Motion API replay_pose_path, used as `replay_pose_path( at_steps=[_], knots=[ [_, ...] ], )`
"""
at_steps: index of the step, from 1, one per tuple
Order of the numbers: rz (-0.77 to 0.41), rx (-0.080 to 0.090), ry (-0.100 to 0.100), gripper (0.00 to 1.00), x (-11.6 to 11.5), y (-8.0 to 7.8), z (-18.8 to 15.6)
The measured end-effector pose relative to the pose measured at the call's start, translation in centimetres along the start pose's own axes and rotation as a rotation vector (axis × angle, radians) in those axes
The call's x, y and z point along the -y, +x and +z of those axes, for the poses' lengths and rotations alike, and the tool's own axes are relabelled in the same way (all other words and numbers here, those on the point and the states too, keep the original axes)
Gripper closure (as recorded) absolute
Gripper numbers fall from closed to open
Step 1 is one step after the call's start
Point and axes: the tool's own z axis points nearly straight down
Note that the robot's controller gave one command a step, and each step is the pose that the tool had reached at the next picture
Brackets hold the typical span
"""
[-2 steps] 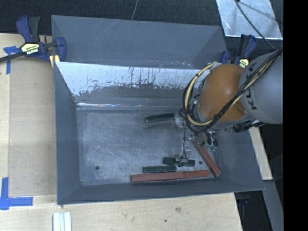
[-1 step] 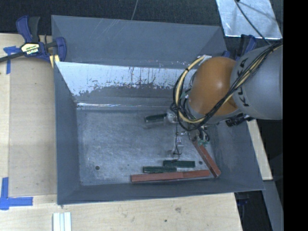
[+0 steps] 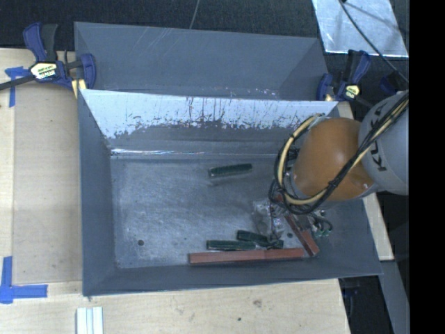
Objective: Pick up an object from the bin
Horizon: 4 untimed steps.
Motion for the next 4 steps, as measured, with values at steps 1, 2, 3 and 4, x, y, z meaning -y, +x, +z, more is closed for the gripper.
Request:
replay_pose_path(
  at_steps=[1,2,3,4],
  knots=[
    [0.002,0.015,0.003,0.00,0.05,-0.42,-0.22],
    [0.001,-0.007,-0.002,1.00,-0.05,0.20,0.15],
    [0.001,-0.009,-0.003,0.00,-0.09,0.26,0.19],
    [0.001,-0.012,-0.003,1.00,-0.07,0.31,0.09]
  ],
)
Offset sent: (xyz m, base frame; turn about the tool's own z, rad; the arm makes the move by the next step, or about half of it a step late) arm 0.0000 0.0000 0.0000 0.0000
